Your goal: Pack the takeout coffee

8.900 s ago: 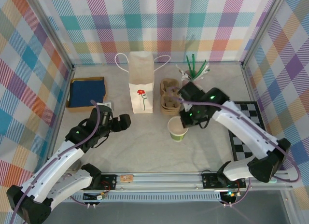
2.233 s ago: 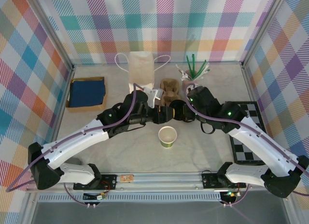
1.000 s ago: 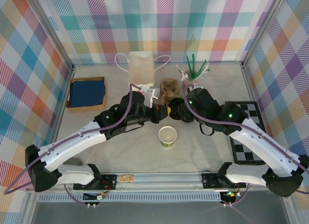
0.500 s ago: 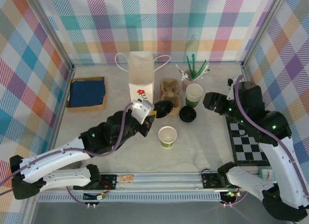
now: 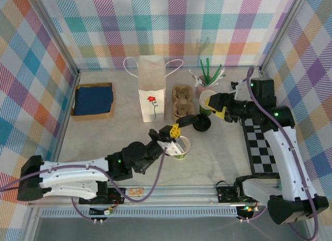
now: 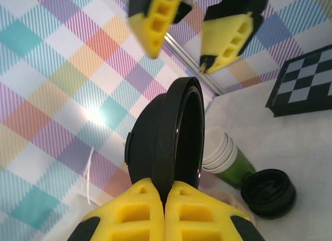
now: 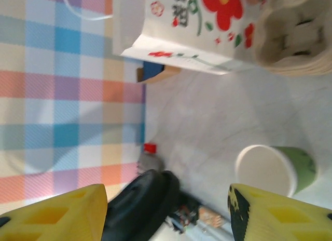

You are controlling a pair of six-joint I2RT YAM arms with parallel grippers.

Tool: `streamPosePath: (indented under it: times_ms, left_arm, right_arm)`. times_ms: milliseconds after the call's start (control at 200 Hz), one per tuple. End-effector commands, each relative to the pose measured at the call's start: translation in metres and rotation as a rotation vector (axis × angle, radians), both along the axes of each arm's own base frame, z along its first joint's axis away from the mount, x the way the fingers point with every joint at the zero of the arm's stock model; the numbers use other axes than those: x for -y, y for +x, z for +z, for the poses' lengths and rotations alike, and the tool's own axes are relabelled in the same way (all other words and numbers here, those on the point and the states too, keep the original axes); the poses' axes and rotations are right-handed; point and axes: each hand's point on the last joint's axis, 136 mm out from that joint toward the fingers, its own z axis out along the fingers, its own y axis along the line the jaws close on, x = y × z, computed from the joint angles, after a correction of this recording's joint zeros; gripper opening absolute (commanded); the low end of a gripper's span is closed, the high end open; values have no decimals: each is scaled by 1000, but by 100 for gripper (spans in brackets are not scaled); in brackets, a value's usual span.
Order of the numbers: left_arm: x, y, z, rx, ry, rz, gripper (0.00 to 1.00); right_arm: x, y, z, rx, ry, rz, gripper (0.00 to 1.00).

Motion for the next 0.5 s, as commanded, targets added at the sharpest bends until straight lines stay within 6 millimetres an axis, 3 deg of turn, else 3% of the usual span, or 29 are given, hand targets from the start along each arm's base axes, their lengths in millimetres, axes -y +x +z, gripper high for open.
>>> streamPosePath:
  times_ms: [0,250,495]
  left_arm:
    - [-4,-2,25,236,28,80,0]
    - [13,2,18,380,129,143,0]
    - [18,3,21,399,109,164,0]
  right_arm:
    - [-17,-15,31,40,153,134,63]
    - [-16,-19,9,-34,137,136,60]
    - [9,-11,-13,-96,131,21,52]
